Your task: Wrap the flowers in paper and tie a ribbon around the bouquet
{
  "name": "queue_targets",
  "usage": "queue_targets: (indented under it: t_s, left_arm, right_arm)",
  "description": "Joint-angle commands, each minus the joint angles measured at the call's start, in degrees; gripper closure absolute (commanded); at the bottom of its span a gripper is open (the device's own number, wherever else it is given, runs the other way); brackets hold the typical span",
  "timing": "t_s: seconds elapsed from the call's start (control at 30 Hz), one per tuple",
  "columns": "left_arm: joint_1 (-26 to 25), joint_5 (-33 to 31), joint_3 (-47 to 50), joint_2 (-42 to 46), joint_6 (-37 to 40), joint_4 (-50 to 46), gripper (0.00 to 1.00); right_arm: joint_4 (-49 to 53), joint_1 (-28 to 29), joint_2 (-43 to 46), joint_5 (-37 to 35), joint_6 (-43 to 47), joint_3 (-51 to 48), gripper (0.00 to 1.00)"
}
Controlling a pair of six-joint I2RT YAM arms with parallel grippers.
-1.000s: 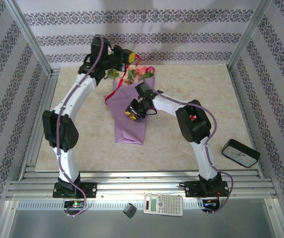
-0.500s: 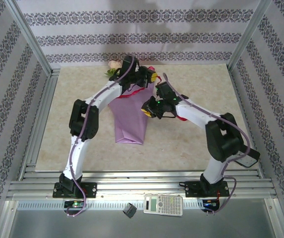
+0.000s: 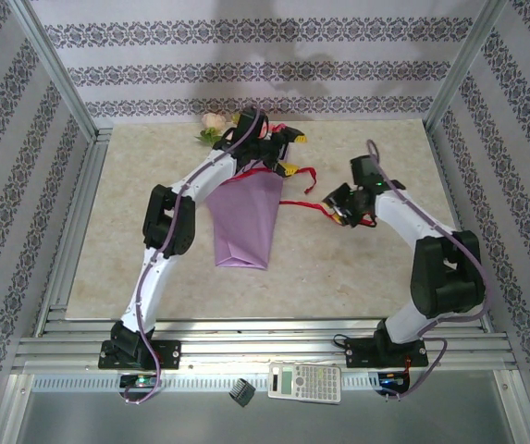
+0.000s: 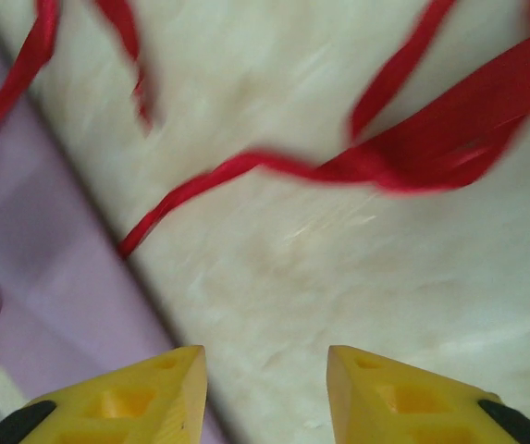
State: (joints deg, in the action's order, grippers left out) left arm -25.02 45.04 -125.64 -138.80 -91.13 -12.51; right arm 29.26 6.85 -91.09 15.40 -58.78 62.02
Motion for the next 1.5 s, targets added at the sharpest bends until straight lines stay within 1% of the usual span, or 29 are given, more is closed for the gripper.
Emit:
queue_targets:
  t_s: [0.0, 0.03, 0.1, 0.23, 0.3, 0.4, 0.47, 0.57, 0.73, 0.87, 0.93, 0.97, 1.03, 1.1, 1.27, 1.47]
  left_arm:
    - [0.7, 0.8, 1.6, 8.5, 5.5, -7.0, 0.21]
    - [0.9, 0.4, 3.0, 10.1, 6.3, -8.4, 0.21]
    - [1.7, -1.0, 9.4, 14.6, 7.0, -8.4, 0.23]
    - [4.5, -2.7, 26.1, 23.5, 4.5, -2.0, 0.32]
    - [6.2, -2.9, 34.2, 26.6, 3.4, 0.7, 0.33]
    - [8.2, -3.2, 42.9, 29.5, 0.6, 5.8, 0.35]
    - [9.3, -4.0, 45.1, 30.5, 1.1, 6.2, 0.36]
    - [10.9, -4.9, 46.0, 30.7, 2.4, 4.5, 0.36]
    - [12.5, -6.9, 47.3, 29.6, 1.9, 4.0, 0.36]
    - [13.4, -8.0, 47.4, 28.4, 2.2, 3.9, 0.36]
    - [13.8, -8.4, 47.0, 27.9, 2.8, 2.9, 0.37]
    - [13.8, -8.6, 46.9, 27.7, 3.0, 2.7, 0.37]
    - [14.0, -8.7, 46.3, 26.9, 4.0, 1.7, 0.38]
    - [14.2, -8.8, 45.7, 26.0, 4.8, 1.2, 0.40]
    - [14.1, -9.2, 45.4, 24.1, 5.8, 1.0, 0.41]
    - [14.3, -9.3, 44.9, 23.1, 6.6, 0.6, 0.41]
  right_arm:
    - [7.4, -4.4, -0.1, -6.1, 5.1, 3.2, 0.58]
    - [8.3, -5.1, -1.5, -7.0, 6.4, 4.3, 0.58]
    - [10.4, -6.0, -5.9, -7.5, 9.0, 7.9, 0.60]
    - [11.0, -5.1, -12.6, -7.7, 13.6, 14.1, 0.64]
    - [11.5, -3.6, -16.1, -7.5, 15.3, 17.3, 0.65]
    - [15.0, -1.3, -20.4, -8.8, 16.5, 21.7, 0.66]
    - [15.7, -0.4, -21.8, -10.3, 16.8, 22.4, 0.67]
    - [15.3, 0.2, -23.1, -10.7, 15.9, 21.6, 0.68]
    - [15.4, 1.5, -24.7, -11.9, 15.4, 21.8, 0.71]
    - [15.3, 2.0, -26.6, -12.2, 14.6, 22.3, 0.76]
    - [15.3, 2.0, -27.1, -12.4, 14.2, 22.4, 0.81]
    - [15.2, 2.1, -27.0, -12.5, 14.1, 22.4, 0.86]
    - [14.3, 2.1, -24.8, -12.8, 13.6, 21.6, 1.00]
    - [13.6, 2.5, -20.8, -13.3, 13.1, 20.7, 1.00]
    - [14.8, 2.9, -8.7, -12.7, 11.0, 19.1, 1.00]
    - [15.8, 2.4, 1.3, -7.0, 7.2, 16.6, 1.00]
